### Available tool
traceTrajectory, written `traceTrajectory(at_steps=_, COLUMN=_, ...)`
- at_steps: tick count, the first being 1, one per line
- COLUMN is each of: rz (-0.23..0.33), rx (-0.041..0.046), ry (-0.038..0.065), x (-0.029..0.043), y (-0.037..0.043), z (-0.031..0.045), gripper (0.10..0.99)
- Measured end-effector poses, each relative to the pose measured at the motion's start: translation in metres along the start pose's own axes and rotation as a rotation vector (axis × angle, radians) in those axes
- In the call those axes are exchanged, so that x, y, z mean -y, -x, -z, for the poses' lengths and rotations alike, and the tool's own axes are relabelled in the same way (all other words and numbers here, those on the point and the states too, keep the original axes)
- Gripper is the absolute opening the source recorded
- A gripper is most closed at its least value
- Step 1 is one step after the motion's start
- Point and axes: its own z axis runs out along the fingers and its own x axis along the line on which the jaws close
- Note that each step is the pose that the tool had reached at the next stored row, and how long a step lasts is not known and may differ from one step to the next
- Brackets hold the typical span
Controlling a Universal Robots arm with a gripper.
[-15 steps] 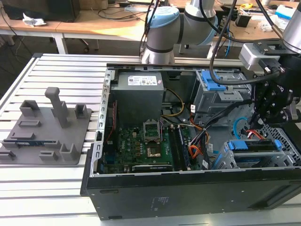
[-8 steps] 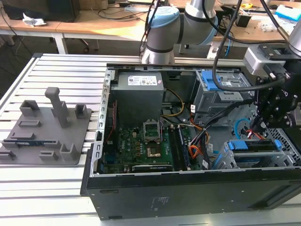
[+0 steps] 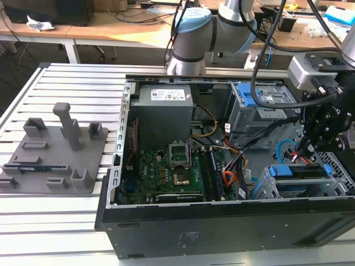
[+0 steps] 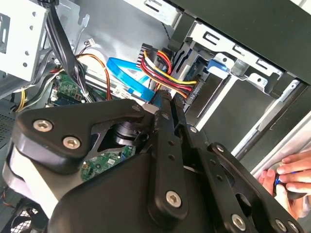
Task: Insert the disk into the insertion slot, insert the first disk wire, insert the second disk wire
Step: 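Insert the second disk wire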
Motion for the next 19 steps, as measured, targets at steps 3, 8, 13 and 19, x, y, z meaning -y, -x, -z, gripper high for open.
traceTrajectory(at_steps=3, rz=0.000, rx=-0.0003, ry=0.000, x=0.0000, y=-0.0017, z=-0.0001, gripper=0.161)
traceTrajectory(at_steps=8, rz=0.000, rx=-0.0001, ry=0.000, x=-0.0015, y=-0.0082, z=-0.0008, gripper=0.161)
traceTrajectory(at_steps=13, rz=0.000, rx=0.0000, ry=0.000, x=-0.0014, y=-0.0133, z=-0.0012, gripper=0.161)
traceTrajectory(at_steps=19, rz=0.000, rx=-0.0002, ry=0.000, x=-0.0014, y=-0.0150, z=-0.0020, gripper=0.161)
